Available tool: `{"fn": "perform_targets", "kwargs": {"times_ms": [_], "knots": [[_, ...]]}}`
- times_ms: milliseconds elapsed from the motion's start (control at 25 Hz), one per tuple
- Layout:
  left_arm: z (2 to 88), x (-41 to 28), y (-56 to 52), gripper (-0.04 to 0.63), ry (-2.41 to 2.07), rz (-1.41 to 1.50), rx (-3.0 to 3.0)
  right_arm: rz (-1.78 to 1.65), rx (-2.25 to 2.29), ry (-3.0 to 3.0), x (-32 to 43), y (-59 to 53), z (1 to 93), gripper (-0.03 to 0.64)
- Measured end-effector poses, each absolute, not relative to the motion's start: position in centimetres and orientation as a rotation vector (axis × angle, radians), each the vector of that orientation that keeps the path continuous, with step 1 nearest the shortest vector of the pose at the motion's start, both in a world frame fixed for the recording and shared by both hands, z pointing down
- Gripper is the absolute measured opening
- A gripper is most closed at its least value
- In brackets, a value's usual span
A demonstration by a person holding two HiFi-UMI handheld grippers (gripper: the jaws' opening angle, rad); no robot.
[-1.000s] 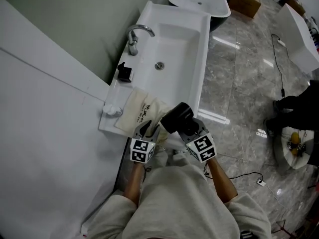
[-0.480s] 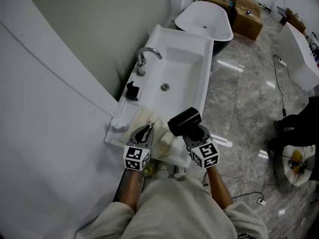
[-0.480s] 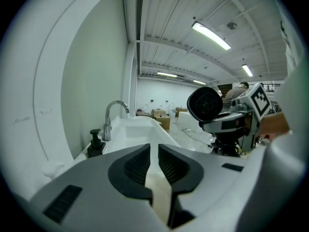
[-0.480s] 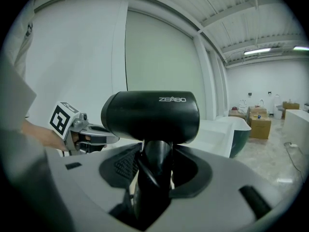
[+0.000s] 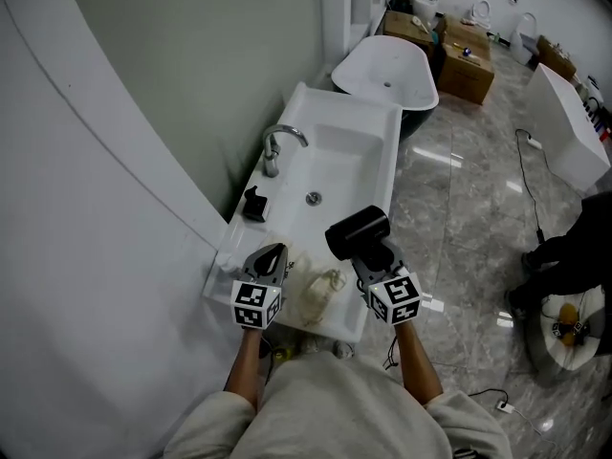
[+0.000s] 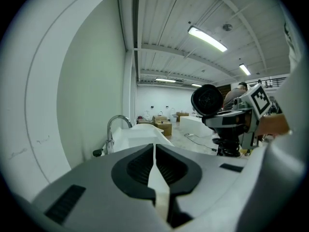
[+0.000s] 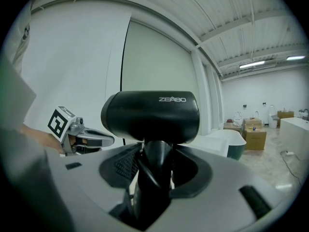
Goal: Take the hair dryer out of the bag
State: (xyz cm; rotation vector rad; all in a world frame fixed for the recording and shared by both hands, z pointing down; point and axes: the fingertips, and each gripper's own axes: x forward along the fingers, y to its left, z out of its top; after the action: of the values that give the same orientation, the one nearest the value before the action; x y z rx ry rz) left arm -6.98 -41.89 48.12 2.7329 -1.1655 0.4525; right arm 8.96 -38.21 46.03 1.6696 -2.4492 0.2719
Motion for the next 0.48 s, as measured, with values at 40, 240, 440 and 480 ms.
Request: {"fn": "perform_targets", "kwargs": {"times_ms": [40,240,440,480], "knots": [[47.8,-6.8,-42.1,0.020,-1.168,0.446,2.738,0.263,1.675,-2.446,9.1,-38.3,45.7,0.175],[46.2,-6.4,-43.2,0.020,-1.176,0.421,2.761,0.225,1.697,-2.436,9.6,-39.1,44.5,0.175],[45.5,-6.1,-43.9,0.020,-1.179,0.406,2.772,0.205,1.712,-2.419,10.1,-39.6,44.1,0.175],[45.4,-6.0,-44.0,0.020,-1.178,0.404,2.773,0.202,1.714,-2.415,10.2,-39.7,44.2,0.175]]}}
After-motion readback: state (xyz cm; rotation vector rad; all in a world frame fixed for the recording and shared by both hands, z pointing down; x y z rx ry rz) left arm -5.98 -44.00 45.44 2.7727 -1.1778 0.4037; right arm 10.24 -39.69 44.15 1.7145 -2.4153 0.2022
